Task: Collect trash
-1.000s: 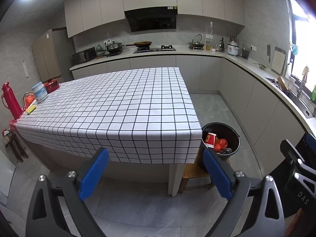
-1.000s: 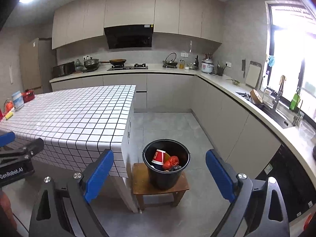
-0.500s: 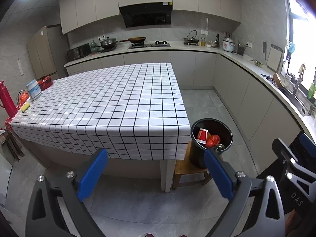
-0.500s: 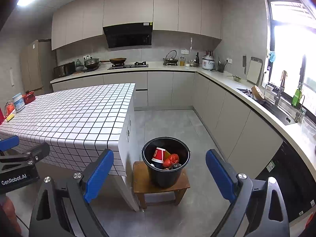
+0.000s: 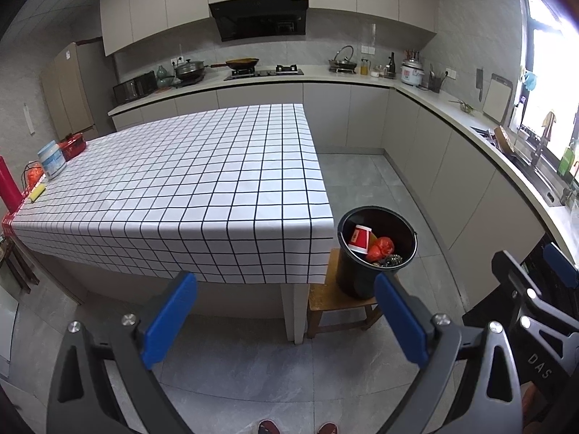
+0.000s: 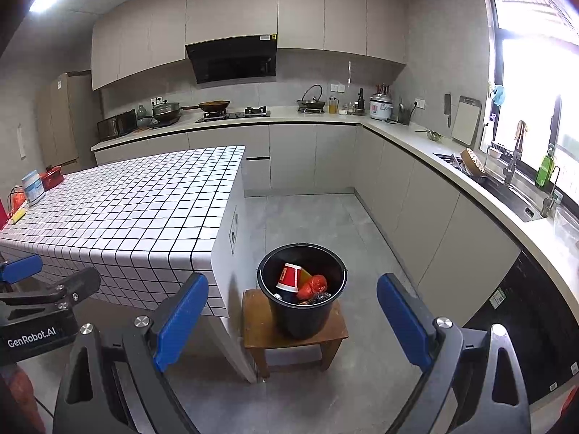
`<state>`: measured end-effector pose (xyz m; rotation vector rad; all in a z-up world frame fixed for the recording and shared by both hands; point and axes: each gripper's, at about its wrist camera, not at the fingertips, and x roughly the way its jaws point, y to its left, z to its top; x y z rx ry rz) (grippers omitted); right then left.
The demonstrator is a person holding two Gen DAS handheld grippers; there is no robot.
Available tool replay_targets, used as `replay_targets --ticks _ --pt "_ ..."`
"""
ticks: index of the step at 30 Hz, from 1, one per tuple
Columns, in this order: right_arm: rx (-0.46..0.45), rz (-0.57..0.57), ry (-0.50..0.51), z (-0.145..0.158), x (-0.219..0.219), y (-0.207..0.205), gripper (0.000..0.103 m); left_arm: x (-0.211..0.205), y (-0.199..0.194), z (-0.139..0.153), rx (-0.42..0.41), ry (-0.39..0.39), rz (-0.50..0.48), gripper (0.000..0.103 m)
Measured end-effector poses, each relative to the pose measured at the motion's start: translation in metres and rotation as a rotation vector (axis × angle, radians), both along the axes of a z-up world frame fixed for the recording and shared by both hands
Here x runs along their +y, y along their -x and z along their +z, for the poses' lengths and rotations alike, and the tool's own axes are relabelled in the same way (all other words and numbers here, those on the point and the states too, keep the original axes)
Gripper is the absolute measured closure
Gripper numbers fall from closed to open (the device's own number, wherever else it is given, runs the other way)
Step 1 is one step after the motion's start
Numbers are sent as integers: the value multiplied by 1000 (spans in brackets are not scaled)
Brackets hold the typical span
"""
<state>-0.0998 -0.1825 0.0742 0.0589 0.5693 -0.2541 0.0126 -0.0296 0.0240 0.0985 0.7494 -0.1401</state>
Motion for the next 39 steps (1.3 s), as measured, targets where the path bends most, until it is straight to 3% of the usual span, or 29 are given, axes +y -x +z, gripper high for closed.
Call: replay_targets --ticks 24,39 --pt "10 -38 -13 -5 -16 10 7 -24 2 -3 35 8 -56 4" --pt "5 -35 -22 -7 -22 10 7 -28 4 -1 -24 20 -82 4"
